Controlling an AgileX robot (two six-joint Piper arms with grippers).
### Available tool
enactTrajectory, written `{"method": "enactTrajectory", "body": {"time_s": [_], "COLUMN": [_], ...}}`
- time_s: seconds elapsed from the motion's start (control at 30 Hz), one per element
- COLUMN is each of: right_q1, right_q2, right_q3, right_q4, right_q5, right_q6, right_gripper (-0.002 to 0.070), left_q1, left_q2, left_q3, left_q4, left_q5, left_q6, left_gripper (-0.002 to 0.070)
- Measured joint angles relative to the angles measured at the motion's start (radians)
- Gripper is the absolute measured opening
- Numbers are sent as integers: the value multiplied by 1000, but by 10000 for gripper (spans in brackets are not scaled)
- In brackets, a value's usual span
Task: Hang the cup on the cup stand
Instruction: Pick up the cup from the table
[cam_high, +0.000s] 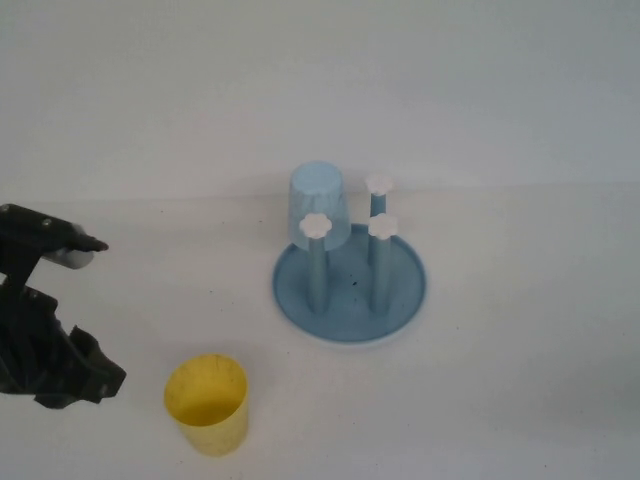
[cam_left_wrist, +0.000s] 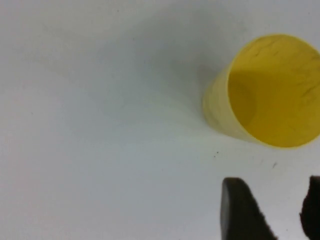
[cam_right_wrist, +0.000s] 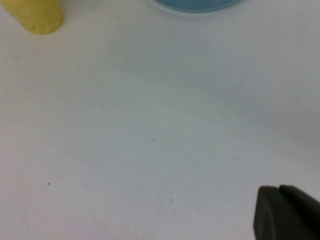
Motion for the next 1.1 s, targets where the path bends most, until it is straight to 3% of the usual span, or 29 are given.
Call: {"method": "enactTrajectory", "body": {"time_s": [0.13, 0.33, 0.7, 0.83, 0.97, 1.1], "right_q1": [0, 0, 0, 0, 0, 0], "right_q2": [0, 0, 0, 0, 0, 0], "right_q3": [0, 0, 0, 0, 0, 0], "right_q4": [85, 115, 115, 115, 115, 115], "right_q5": [17, 20, 20, 20, 20, 20], "right_q6": [-108, -145, -156, -156, -160, -171], "right_gripper": [-1, -1, -1, -1, -1, -1], "left_q1": [0, -14, -175, -195, -199, -199], "left_q2": [98, 227, 433, 509, 575, 598], "left_q3": [-26, -116, -251, -251, -251, -252], "left_q4": [-4, -29, 94, 147, 122, 60], "left_q5": [0, 19, 25, 8, -31, -29], "left_q6": [9, 18, -46, -47, -48, -45], "left_gripper": [389, 392, 392, 381, 272, 58]}}
